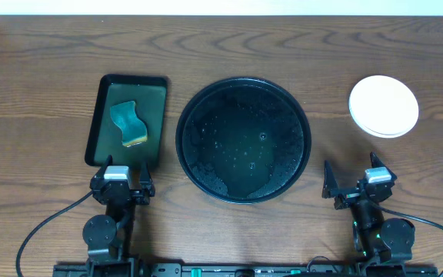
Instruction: Clean dirty plates on tray and stack at the side
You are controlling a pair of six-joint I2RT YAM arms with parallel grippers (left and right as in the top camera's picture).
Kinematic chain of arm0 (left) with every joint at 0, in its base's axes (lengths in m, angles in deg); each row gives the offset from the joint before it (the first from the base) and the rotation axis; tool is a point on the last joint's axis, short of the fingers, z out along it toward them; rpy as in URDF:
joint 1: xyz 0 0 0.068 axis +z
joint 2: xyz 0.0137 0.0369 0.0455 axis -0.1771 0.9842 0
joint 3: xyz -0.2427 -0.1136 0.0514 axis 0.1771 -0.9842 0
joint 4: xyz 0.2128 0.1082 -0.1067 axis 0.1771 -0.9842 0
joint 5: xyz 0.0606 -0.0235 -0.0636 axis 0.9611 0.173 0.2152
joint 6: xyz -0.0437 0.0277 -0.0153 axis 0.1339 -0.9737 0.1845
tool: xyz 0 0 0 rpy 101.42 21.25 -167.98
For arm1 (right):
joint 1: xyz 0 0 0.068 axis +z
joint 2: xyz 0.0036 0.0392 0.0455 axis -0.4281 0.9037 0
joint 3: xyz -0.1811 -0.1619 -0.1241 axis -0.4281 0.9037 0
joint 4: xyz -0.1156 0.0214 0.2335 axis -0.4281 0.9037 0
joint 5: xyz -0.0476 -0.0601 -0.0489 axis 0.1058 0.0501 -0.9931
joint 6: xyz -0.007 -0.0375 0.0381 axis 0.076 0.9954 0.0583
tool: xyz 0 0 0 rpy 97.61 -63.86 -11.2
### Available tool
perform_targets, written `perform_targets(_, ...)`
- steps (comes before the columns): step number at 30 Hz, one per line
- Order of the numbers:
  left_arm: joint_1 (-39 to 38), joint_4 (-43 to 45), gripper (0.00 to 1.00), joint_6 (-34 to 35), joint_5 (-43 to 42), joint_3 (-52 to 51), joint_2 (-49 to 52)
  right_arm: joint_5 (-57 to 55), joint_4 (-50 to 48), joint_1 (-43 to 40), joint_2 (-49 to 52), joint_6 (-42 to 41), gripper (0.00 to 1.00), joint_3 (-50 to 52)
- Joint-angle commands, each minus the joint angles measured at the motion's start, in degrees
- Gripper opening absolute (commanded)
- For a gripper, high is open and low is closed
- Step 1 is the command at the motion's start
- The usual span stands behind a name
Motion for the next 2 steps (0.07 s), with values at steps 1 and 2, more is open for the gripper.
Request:
perform_targets(1,-0.20,-2.38,0.77,-0.59,-0.13,-0.72,-0.39,-0.52,0.22,-0.55,-0.26,0.63,0.99,0.09)
perform_targets(2,-0.20,-2.38,0.76,-0.59,-0.13,-0.72,-0.39,-0.52,0.22,-0.55,-0.26,0.63,0.99,0.09)
